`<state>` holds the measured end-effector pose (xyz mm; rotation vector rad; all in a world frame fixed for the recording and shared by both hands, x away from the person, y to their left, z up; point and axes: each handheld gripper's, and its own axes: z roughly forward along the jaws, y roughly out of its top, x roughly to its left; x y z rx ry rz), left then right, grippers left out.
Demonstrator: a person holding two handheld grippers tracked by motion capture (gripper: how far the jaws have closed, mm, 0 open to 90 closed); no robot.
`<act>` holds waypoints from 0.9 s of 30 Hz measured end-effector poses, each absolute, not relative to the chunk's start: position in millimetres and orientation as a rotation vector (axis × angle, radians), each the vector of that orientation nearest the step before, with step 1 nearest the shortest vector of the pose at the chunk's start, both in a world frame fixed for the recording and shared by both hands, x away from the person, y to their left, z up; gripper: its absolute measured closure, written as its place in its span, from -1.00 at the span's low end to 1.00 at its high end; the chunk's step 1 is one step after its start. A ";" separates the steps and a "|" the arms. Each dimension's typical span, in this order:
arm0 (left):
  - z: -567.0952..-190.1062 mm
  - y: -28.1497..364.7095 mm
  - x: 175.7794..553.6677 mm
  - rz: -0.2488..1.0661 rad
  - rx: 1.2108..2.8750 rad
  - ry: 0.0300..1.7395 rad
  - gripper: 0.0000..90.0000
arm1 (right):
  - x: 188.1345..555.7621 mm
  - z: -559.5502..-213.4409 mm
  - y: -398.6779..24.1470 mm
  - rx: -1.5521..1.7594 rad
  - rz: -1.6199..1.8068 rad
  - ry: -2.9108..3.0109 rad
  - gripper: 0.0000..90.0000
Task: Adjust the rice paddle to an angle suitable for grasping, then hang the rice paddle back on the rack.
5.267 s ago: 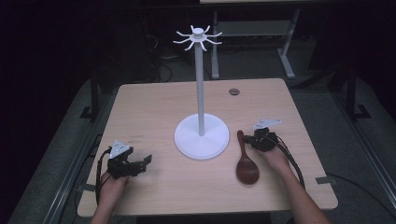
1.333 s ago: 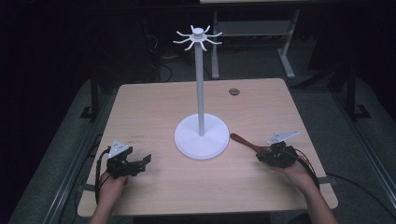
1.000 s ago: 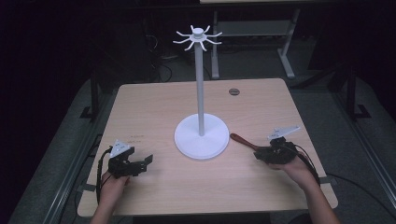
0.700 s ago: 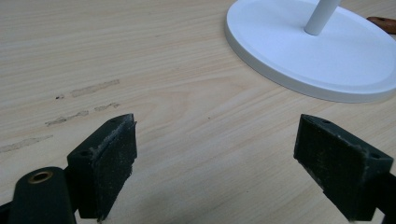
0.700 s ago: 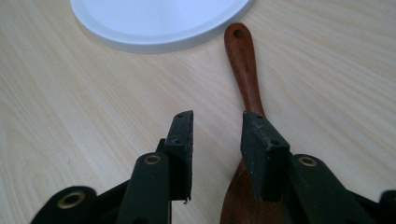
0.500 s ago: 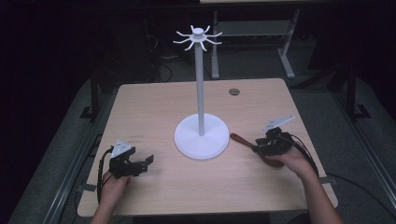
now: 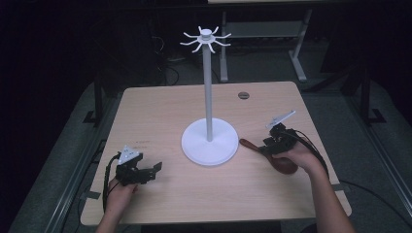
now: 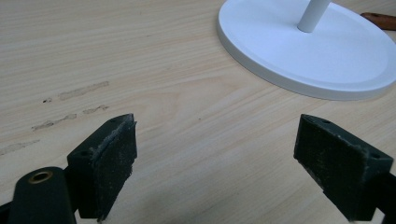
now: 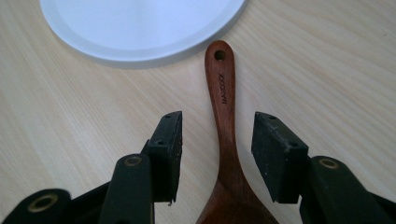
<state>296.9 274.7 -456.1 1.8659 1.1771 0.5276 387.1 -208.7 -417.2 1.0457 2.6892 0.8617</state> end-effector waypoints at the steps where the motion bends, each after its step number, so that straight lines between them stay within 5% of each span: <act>1: -456.0 274.8 296.8 0.530 1.864 1.177 -0.72 | 390.4 -417.5 -206.7 1.037 0.841 2.700 0.15; 27: -456.9 277.9 295.7 0.530 1.857 1.194 -0.72 | 417.0 -428.8 -183.5 0.990 0.500 2.889 0.27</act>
